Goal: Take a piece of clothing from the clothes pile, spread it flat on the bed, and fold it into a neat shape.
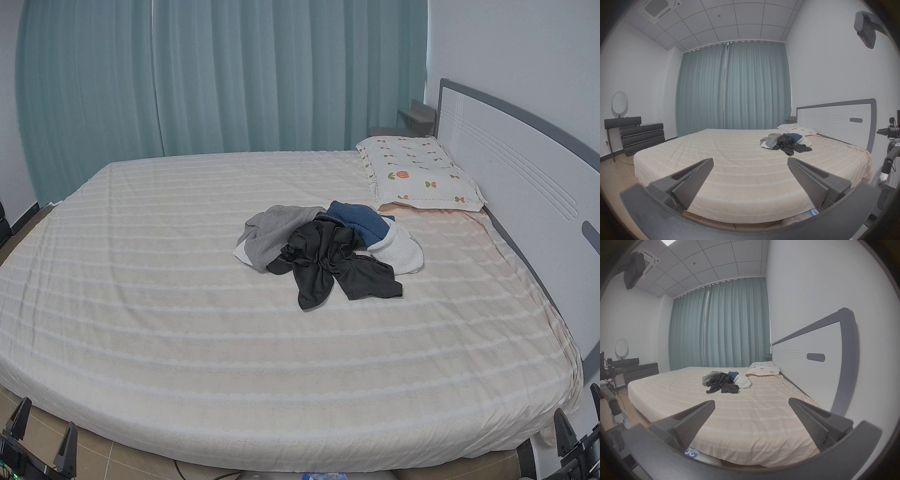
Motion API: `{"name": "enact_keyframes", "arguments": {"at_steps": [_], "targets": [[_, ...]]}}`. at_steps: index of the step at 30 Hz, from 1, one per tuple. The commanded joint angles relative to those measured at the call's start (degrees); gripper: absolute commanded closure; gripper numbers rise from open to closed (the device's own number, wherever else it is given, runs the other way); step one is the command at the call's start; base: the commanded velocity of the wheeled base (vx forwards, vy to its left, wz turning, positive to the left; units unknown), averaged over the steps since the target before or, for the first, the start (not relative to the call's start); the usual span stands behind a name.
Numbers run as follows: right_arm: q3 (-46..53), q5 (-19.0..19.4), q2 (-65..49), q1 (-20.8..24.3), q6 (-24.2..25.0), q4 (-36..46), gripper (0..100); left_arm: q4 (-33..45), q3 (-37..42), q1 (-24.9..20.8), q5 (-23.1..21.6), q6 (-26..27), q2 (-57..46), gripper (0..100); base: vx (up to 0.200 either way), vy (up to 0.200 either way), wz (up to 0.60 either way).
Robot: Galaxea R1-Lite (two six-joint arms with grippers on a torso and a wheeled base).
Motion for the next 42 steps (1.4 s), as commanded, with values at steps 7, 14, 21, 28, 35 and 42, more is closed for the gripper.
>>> {"name": "enact_keyframes", "arguments": {"at_steps": [7, 14, 21, 28, 35, 42], "targets": [[-17.8, 8.5, 23.0, 0.6, -0.6, 5.5, 0, 0.0, 0.9, 0.0, 0.0, 0.0, -0.9, 0, 0.0, 0.0, 0.0], [-19.2, 15.5, 53.4, 2.3, -1.1, -0.5, 0, 0.0, 0.9, -0.1, 0.0, 0.0, -0.9, 0, 0.0, 0.0, 0.0], [-25.0, 12.6, 86.4, 7.1, 4.4, -18.6, 0, 0.0, 0.9, 0.0, 0.0, 0.0, -0.9, 0, 0.0, 0.0, 0.0], [-40.6, 1.7, 113.4, 11.7, 13.9, -30.5, 0, 0.0, 0.8, 0.0, 0.0, 0.0, -0.9, 0, 0.0, 0.0, 0.0], [-57.8, -3.6, 128.9, 13.5, 21.4, -32.3, 0, 0.0, 0.8, 0.0, 0.0, 0.0, -0.9, 0, 0.0, 0.0, 0.0], [-73.3, -4.8, 141.1, 15.0, 22.9, -30.2, 0, 0.0, 0.8, 0.0, 0.0, 0.0, -0.9, 0, 0.0, 0.0, 0.0]]}}
